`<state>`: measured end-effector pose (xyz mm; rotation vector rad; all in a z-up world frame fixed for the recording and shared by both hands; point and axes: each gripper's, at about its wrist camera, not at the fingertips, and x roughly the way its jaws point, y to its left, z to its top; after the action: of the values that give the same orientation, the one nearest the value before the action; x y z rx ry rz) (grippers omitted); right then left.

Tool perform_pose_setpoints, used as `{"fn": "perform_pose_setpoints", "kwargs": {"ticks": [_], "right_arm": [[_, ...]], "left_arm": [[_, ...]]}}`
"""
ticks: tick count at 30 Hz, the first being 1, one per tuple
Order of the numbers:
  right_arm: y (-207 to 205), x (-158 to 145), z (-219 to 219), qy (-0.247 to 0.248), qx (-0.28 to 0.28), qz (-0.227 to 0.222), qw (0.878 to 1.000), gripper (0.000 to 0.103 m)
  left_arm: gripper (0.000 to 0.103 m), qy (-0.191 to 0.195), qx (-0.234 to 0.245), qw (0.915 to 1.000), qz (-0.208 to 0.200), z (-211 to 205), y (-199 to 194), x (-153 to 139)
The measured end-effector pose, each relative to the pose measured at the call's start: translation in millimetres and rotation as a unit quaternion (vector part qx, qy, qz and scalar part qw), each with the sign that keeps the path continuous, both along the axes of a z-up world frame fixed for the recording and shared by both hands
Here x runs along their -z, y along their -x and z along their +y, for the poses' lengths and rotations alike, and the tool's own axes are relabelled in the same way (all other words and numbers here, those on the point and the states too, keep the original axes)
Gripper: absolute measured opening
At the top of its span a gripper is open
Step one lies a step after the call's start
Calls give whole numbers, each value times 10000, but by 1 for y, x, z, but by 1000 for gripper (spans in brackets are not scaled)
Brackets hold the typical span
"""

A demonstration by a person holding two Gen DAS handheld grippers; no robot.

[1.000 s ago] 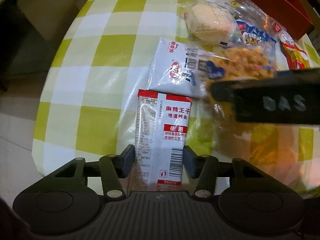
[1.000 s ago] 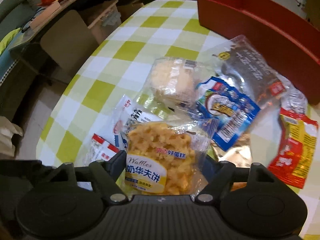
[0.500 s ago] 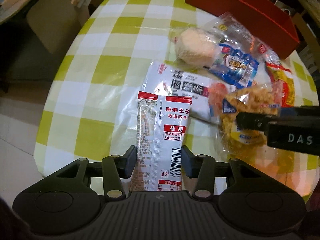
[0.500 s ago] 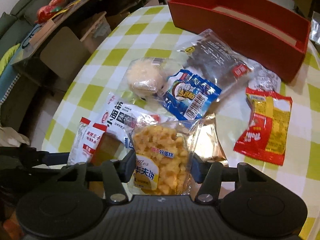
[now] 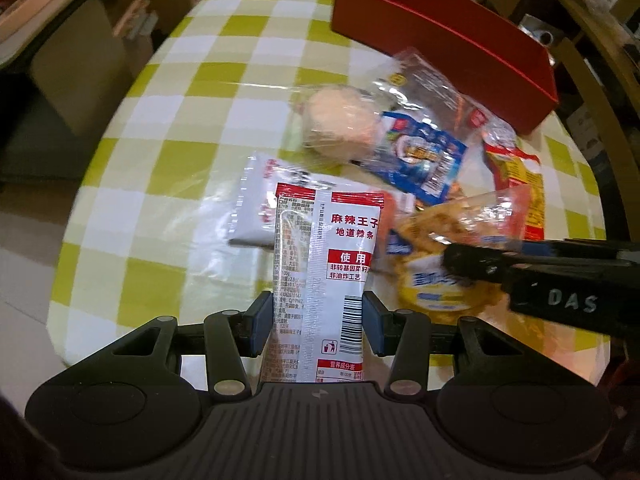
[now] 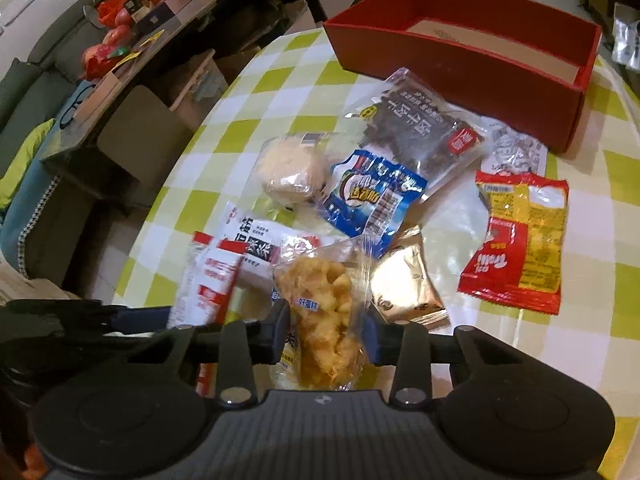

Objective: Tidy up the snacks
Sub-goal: 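Grasp the waffle cake bag with the right gripper while the left holds the packet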

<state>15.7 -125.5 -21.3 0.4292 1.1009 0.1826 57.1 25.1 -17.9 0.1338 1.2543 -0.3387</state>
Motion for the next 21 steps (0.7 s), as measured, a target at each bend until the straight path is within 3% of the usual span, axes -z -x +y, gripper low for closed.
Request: {"fn": "perform_pose_setpoints", "kwargs": {"ticks": [10, 16, 21], "right_arm": [[-8, 35, -2, -714, 167, 548, 9958, 53], [-2, 10, -4, -680, 8, 108, 9976, 40], [4, 1, -15, -420, 114, -49, 9990, 38]], "left_arm": [[54, -328, 84, 9993, 170, -8, 1, 19], [54, -284, 19, 9993, 223, -3, -1, 19], [54, -205, -17, 9996, 174, -1, -1, 14]]}}
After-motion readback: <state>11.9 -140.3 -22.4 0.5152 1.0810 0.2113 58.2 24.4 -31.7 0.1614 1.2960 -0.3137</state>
